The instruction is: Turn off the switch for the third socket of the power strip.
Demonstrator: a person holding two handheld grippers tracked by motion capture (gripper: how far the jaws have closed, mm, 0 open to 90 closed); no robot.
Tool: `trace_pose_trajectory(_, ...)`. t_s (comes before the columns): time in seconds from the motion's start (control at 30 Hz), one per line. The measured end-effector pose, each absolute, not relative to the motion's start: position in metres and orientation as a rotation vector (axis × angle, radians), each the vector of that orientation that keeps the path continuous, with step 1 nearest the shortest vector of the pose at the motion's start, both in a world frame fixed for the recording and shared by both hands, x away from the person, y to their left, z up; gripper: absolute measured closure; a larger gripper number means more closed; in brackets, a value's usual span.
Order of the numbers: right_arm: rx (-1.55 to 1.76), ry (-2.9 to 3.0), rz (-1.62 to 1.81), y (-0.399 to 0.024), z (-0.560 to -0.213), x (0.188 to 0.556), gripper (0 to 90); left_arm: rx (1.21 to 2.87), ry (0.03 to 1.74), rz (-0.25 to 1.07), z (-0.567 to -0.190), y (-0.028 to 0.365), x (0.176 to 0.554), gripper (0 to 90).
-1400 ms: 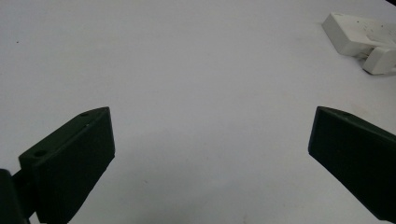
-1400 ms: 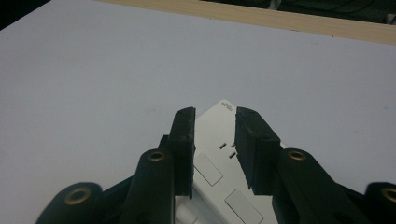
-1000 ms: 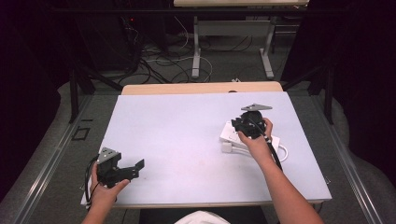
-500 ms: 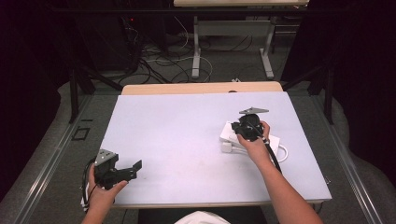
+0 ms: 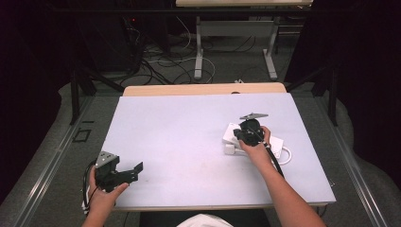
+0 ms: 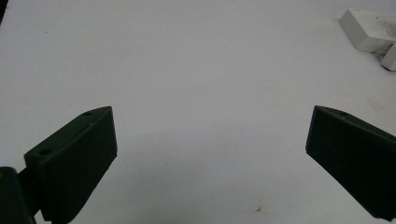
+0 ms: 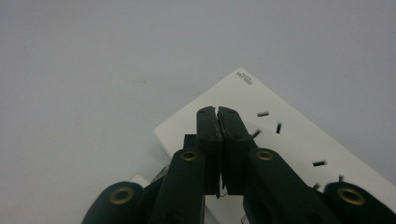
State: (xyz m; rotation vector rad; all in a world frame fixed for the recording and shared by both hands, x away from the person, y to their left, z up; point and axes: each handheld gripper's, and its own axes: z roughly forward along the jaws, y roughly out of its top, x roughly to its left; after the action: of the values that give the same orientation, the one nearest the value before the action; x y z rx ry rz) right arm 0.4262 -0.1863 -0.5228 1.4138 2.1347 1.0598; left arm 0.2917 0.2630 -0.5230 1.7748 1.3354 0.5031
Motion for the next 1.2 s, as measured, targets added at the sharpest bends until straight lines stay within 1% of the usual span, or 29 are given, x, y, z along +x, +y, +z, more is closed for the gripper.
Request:
trace_pose_trajectory(0.53, 1.387, 2.177, 1.015, -0.178, -0.534, 0.426, 90.0, 1.783, 1.334, 0.502, -0.523, 0.263, 0.292, 1.9)
trace_pose_trajectory(1.2, 1.364, 2.182, 1.032, -0.178, -0.539, 0.426, 90.0, 1.781, 1.33, 0.502, -0.524, 0.262, 0.293, 1.9)
